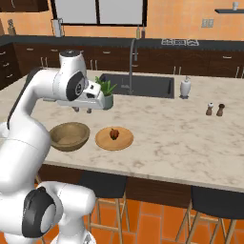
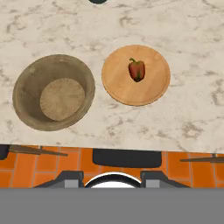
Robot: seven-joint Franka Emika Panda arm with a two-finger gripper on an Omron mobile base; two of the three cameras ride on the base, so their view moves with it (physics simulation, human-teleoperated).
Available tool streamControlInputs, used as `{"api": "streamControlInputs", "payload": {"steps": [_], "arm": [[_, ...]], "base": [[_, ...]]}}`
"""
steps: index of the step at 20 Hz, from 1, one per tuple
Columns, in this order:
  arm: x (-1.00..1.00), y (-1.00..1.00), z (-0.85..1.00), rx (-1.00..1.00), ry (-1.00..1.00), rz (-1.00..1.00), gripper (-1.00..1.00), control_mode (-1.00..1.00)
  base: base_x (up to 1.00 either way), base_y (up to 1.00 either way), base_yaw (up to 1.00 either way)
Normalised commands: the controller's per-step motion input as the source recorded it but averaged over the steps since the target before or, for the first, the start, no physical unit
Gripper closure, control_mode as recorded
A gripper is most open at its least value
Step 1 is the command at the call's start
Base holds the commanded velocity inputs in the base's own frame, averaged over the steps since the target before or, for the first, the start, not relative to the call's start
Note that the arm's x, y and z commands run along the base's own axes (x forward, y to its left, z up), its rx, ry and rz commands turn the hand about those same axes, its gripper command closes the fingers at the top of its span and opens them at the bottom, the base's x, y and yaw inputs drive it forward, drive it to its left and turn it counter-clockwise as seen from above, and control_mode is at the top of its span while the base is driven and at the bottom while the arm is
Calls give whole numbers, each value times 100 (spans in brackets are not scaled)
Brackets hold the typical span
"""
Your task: Pick the chicken drumstick and bell pepper from their plates and place them in the bowl. Then put the bowl in the fridge.
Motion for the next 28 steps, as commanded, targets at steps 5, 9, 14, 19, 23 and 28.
{"api": "streamControlInputs", "payload": {"steps": [5,9,14,19,23,28], "arm": [[-26,55,-10,-5,0,8,-100,-100],[-40,100,-6,-8,-6,22,-100,-100],[-24,100,0,-7,-1,21,-100,-100],[-27,100,-3,-10,-3,22,-100,-100],[-14,100,-15,-10,-2,19,-100,-100],[-12,100,-27,-8,-4,18,-100,-100]], "base": [[0,0,0],[0,0,0],[0,0,0],[0,0,0],[0,0,0],[0,0,0]]}}
